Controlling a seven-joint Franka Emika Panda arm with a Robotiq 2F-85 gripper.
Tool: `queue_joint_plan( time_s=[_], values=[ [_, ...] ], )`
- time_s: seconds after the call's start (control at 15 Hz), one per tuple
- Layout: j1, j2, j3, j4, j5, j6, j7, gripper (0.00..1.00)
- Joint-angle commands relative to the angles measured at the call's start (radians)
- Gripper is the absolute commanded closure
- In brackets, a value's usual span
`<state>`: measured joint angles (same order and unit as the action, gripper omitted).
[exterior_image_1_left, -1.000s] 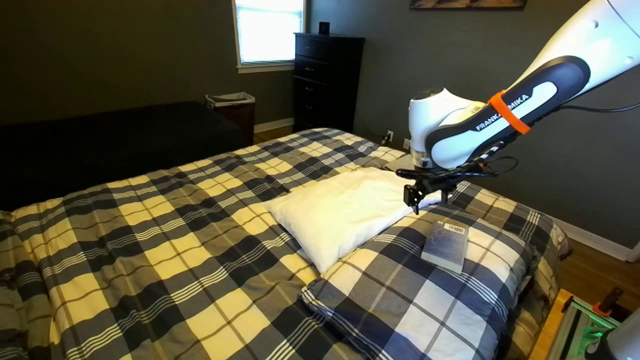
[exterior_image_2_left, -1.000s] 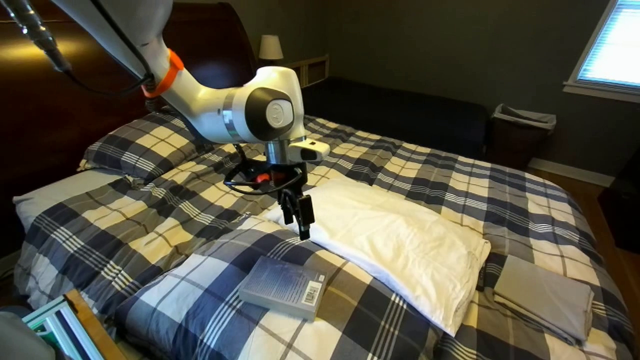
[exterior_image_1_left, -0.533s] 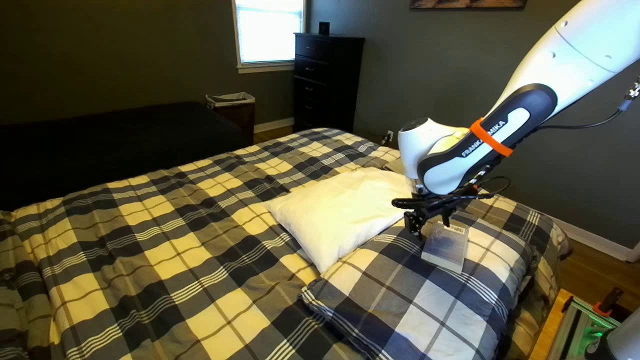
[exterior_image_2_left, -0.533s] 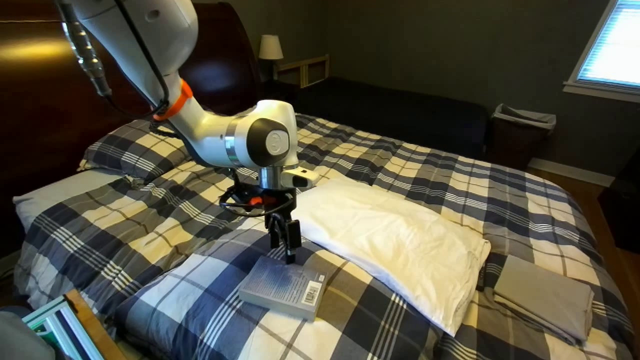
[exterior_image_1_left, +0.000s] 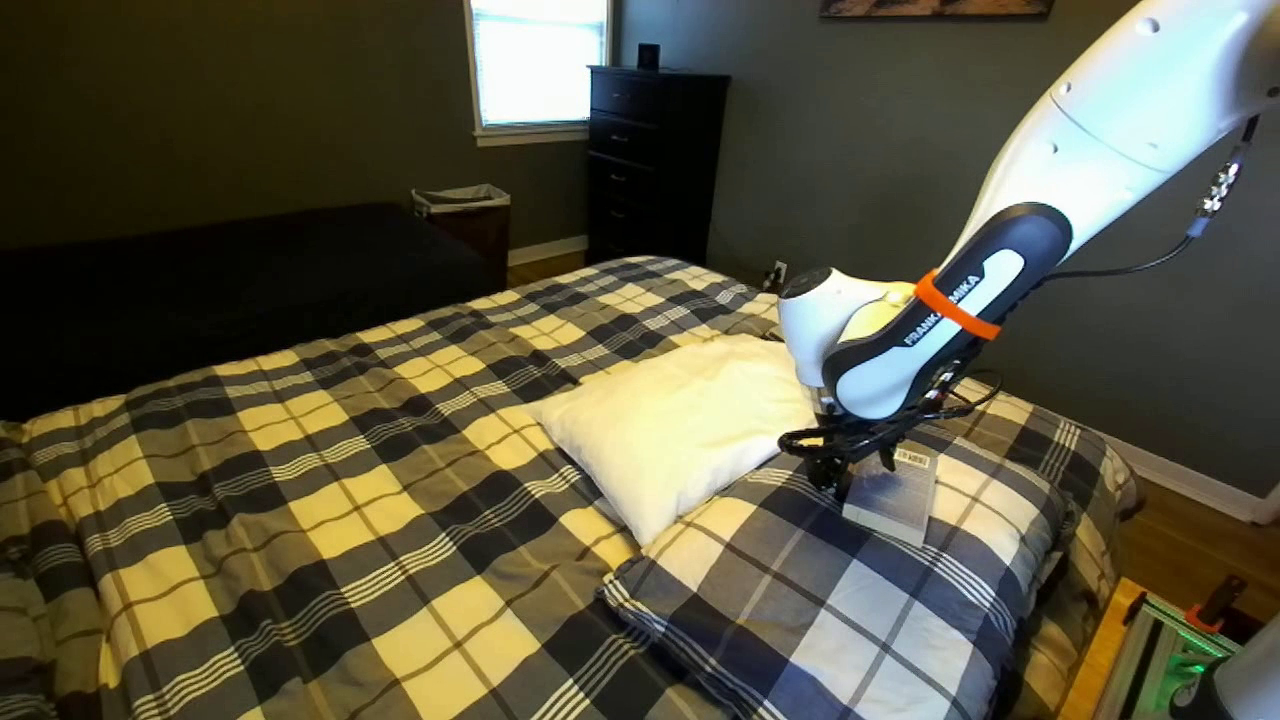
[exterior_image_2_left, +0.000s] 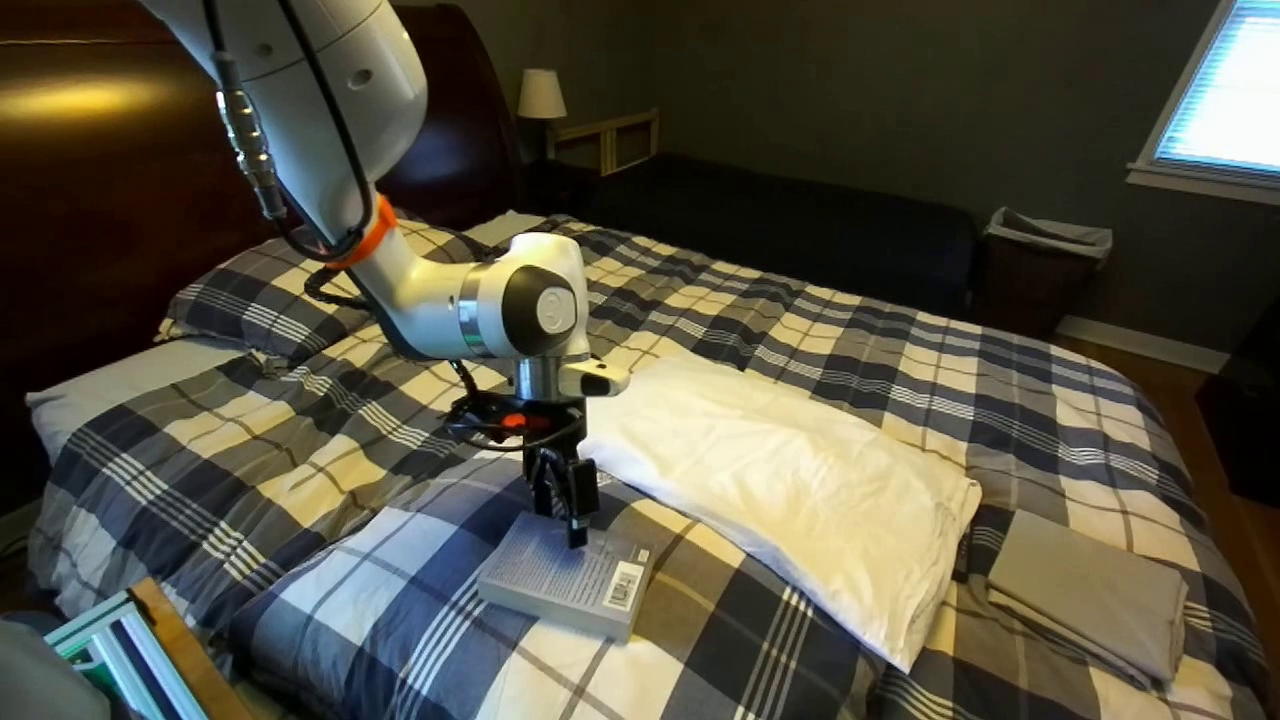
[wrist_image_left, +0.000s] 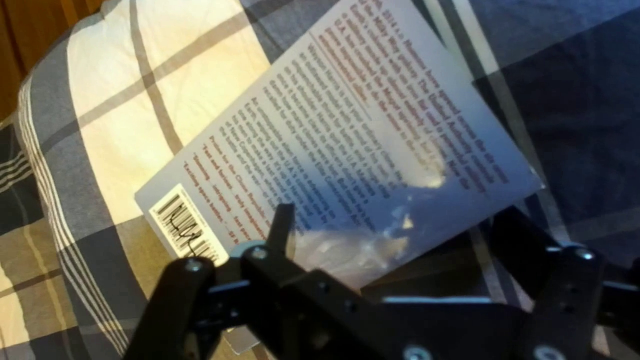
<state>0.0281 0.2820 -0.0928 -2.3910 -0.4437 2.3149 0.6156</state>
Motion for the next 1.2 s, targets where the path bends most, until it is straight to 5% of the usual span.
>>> queue_joint_plan(
  time_s=[0.0,0.53,0.6,1.13],
  values=[
    [0.034,0.043,-0.038,0.023,-0.065,-0.028,0.028,0.00],
    [0.051,0.119,-0.056,0.068,-0.093,-0.174,0.014,0.00],
    [0.052,0.127,-0.059,0.074,-0.097,-0.182,0.019,0.25],
    [0.053,0.134,-0.083,0.101,-0.203,-0.244,0.043,0.77]
  ],
)
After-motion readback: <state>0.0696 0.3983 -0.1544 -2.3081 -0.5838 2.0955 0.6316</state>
